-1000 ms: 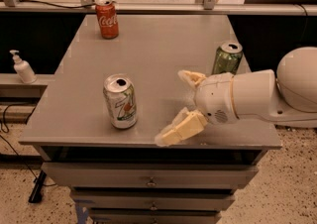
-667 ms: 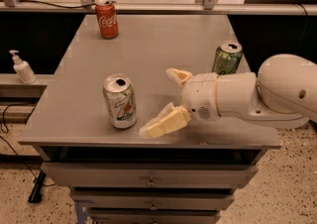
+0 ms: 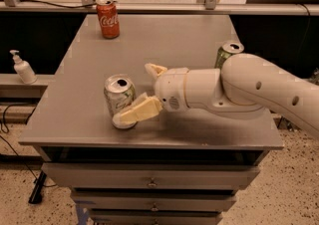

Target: Knock 7up can over

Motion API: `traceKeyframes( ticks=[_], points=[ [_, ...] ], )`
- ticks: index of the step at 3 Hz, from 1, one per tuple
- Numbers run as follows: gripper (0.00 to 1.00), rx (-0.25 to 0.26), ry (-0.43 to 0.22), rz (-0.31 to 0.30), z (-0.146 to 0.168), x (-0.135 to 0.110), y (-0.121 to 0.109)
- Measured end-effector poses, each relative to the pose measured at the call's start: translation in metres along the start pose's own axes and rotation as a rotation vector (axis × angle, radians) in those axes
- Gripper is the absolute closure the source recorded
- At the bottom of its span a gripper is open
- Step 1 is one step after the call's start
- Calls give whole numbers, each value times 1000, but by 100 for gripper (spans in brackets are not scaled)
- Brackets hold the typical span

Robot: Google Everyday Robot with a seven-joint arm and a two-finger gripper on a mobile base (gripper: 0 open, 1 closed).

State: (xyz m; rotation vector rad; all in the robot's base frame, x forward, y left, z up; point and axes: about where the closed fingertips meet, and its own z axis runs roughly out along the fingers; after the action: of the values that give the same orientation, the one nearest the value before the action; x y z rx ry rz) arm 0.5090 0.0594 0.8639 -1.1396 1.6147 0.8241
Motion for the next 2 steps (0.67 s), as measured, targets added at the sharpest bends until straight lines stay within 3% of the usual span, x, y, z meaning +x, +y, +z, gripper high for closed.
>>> traceKeyframes(
  ticks=[2],
  points=[
    [0,17,40,36,61,-35,-40]
  ],
)
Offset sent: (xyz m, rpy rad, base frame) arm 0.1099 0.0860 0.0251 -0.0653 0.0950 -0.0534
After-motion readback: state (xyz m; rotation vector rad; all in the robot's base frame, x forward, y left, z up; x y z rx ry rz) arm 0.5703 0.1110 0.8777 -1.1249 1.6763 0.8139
